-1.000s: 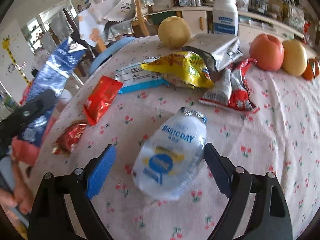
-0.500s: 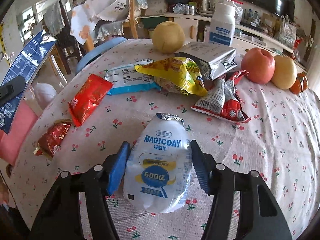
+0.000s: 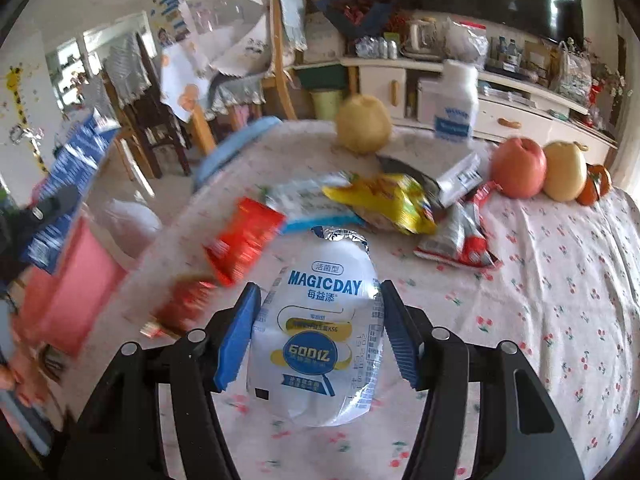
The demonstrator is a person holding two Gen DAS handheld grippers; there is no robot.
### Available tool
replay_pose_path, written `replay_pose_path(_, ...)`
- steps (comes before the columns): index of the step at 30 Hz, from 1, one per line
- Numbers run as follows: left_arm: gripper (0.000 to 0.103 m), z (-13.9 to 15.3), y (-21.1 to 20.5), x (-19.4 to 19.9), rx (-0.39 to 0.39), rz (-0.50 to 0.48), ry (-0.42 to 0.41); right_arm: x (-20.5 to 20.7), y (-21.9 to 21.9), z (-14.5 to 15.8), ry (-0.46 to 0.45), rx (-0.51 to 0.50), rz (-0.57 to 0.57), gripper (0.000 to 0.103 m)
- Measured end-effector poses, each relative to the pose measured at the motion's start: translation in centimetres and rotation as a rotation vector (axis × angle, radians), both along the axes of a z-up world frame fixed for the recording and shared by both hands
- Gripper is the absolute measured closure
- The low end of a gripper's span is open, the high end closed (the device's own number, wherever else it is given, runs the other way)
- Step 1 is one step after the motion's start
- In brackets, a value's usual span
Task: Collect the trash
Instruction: 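Carry the milk carton and MAGICDAY bag to the pink bucket and release both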
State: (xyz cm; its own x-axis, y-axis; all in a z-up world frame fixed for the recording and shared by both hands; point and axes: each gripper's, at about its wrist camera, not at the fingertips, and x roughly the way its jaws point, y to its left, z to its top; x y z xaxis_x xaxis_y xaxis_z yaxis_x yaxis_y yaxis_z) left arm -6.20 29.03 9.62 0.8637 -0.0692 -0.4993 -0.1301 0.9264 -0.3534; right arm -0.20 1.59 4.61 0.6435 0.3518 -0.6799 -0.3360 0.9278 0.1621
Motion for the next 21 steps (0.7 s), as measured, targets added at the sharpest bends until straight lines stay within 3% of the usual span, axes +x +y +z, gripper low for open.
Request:
replay_pose_path(10,0.037,1.4,5.0,-3.6,-0.008,0.173,-0.070,-2.0,8.2,6.0,-0.042,0.137,0.204,0.042)
replay_pose_path(21,0.037,-0.4,13.4,-6.9,-0.090,0.475,-0.008,-5.6,21.9,7.2,-0.030,0.167,0.489,0.042)
